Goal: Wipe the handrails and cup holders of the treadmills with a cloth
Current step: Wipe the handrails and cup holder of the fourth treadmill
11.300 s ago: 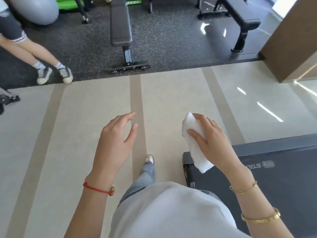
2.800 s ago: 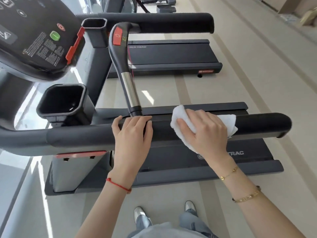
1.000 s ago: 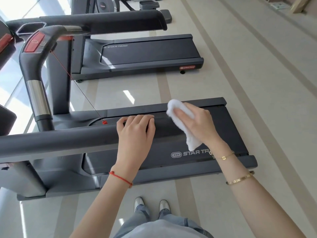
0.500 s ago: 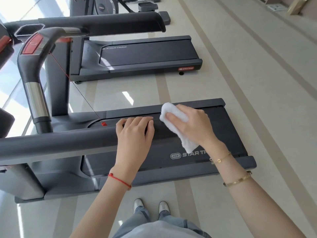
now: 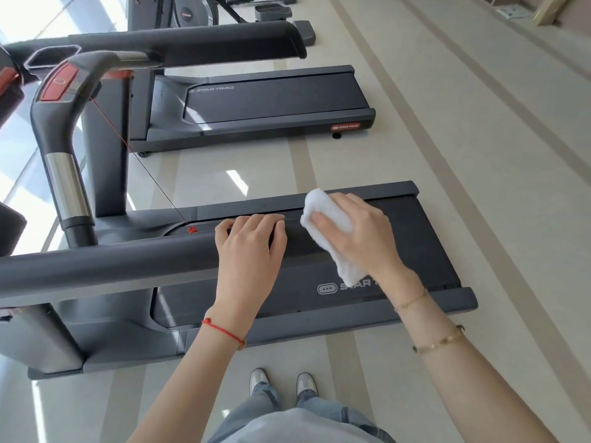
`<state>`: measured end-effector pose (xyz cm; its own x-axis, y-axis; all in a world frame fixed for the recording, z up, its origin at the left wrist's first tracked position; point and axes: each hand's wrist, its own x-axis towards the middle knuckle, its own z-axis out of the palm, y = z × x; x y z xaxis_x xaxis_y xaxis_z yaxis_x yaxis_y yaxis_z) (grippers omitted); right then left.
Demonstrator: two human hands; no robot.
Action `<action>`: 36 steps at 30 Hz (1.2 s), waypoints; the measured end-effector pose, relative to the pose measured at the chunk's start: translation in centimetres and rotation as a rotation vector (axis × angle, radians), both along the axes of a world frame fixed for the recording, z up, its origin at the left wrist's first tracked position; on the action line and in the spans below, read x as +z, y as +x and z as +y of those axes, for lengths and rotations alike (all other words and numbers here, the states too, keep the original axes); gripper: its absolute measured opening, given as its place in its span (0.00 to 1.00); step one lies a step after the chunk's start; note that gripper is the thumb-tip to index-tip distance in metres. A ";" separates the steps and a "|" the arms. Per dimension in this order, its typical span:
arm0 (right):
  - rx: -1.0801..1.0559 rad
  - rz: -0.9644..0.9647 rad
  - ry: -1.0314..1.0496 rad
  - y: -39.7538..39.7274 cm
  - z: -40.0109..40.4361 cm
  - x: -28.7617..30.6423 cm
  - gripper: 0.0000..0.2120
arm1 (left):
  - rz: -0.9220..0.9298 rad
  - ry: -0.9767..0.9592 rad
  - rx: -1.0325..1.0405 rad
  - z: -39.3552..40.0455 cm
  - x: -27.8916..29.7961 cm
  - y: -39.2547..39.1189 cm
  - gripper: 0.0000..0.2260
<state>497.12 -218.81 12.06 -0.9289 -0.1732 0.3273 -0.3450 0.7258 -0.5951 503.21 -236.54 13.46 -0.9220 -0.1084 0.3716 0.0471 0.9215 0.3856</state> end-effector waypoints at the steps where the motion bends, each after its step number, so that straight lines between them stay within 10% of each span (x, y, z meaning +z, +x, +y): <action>1: 0.025 -0.090 -0.022 -0.9 0.1 0.5 0.17 | -0.001 0.000 0.000 0.0 0.0 0.0 0.11; 6: 0.028 -0.540 -0.502 -1.5 3.1 -0.9 0.14 | -0.001 0.009 0.003 0.0 0.1 0.1 0.11; 10: -0.063 -0.463 -0.563 0.4 3.3 -2.5 0.14 | 0.007 0.004 0.008 0.0 -0.1 -0.1 0.11; 18: 0.128 -0.072 0.086 -1.4 0.2 0.9 0.13 | 0.021 -0.002 0.019 -0.1 -0.3 -0.3 0.10; 22: 0.142 -0.280 0.145 -2.9 0.4 2.2 0.18 | 0.003 0.020 0.013 -0.2 0.0 0.0 0.10; 29: 0.144 0.353 0.396 0.0 -2.5 0.6 0.22 | 0.009 0.024 0.169 -4.9 0.4 2.3 0.10; 36: 0.177 0.528 0.490 1.7 -10.3 0.1 0.24 | 0.069 0.004 0.180 -11.9 0.1 4.8 0.09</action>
<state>498.79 -229.09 12.17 -0.6140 -0.5463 0.5697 -0.6318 0.7728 0.0600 507.98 -248.41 13.60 -0.8599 -0.2713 0.4324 -0.0924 0.9158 0.3910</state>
